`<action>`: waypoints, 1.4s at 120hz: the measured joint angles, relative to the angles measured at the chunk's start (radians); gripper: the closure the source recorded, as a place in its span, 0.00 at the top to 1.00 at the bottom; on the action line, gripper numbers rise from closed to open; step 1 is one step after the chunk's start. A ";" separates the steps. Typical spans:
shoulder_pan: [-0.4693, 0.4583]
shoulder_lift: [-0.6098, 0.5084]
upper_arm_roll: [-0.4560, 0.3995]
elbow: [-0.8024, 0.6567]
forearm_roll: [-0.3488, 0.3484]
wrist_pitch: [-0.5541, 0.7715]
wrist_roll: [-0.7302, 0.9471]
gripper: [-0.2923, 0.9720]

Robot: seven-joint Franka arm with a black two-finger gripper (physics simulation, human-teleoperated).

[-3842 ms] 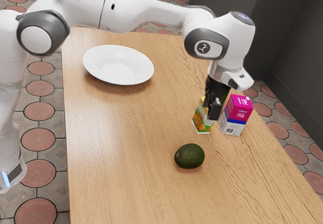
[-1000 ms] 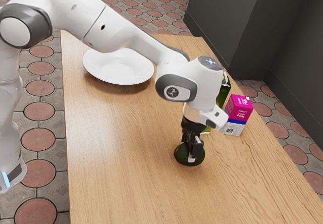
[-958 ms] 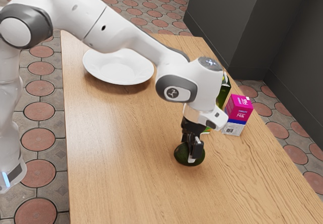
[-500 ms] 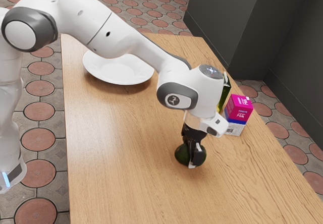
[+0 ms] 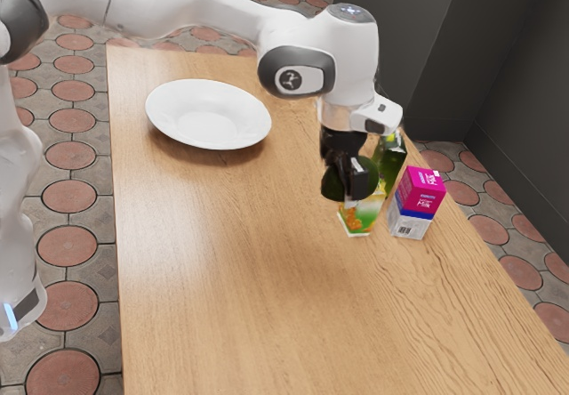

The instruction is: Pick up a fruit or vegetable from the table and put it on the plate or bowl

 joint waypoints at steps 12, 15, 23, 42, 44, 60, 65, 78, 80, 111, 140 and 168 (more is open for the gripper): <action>0.031 0.020 0.104 0.077 0.000 -0.054 0.003 0.53; 0.039 0.026 0.126 0.094 0.001 -0.067 0.005 0.52; 0.054 0.050 0.182 0.142 0.002 -0.102 0.011 0.51; 0.107 0.068 0.267 0.173 0.004 -0.157 0.023 0.49; 0.118 0.068 0.270 0.174 0.004 -0.162 0.025 0.49; 0.216 0.080 0.275 0.171 0.004 -0.189 0.037 0.49; 0.249 0.083 0.272 0.171 0.004 -0.194 0.041 0.48; 0.337 0.088 0.264 0.167 0.003 -0.206 0.050 0.49; 0.352 0.088 0.261 0.166 0.003 -0.207 0.052 0.49; 0.346 -0.009 0.273 0.012 0.000 -0.200 0.065 0.51; 0.313 -0.067 0.281 -0.068 0.002 -0.182 0.073 0.49; 0.356 -0.070 0.282 -0.089 0.012 -0.166 0.082 0.46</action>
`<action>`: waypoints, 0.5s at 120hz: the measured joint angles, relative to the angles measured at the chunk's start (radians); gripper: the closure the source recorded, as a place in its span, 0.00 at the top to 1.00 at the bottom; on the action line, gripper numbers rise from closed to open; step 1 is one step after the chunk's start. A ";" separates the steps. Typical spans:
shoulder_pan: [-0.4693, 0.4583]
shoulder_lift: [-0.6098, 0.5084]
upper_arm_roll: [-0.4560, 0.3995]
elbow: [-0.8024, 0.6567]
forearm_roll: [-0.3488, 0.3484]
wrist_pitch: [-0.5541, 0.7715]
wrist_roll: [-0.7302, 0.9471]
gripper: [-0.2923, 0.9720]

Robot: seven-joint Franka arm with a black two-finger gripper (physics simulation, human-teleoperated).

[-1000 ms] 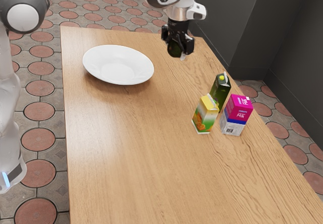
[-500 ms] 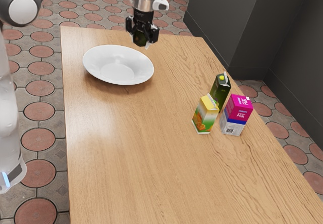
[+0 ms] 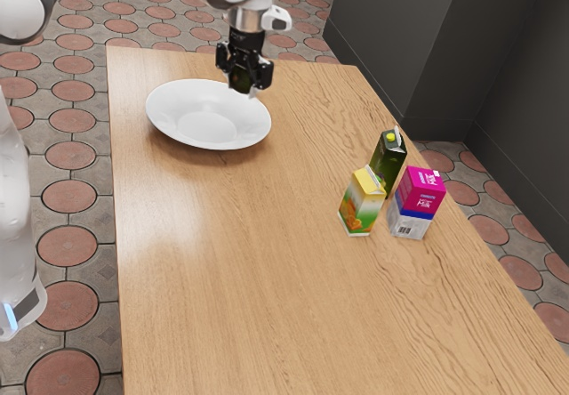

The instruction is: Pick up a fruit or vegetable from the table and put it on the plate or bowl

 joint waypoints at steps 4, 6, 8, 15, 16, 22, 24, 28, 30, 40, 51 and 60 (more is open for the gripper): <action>0.008 0.000 0.000 -0.001 0.001 0.001 0.001 0.46; 0.011 0.000 0.000 -0.001 0.001 0.002 0.001 0.46; 0.012 -0.001 0.000 -0.001 0.001 0.002 0.002 0.46; 0.019 -0.001 0.000 -0.001 0.002 0.004 0.003 0.46; 0.020 -0.001 0.000 -0.001 0.002 0.004 0.004 0.46; 0.022 -0.003 0.000 -0.002 0.004 0.005 0.005 0.52; 0.023 -0.003 0.000 -0.002 0.005 0.005 0.006 0.55; 0.023 -0.004 0.000 -0.002 0.007 0.004 0.007 0.60; 0.023 -0.004 0.000 -0.002 0.008 0.004 0.007 0.62; 0.023 -0.005 -0.002 -0.002 0.011 0.003 0.010 0.68; 0.023 -0.006 -0.003 -0.001 0.012 0.001 0.011 0.72; 0.023 -0.006 -0.004 0.000 0.013 0.001 0.012 0.74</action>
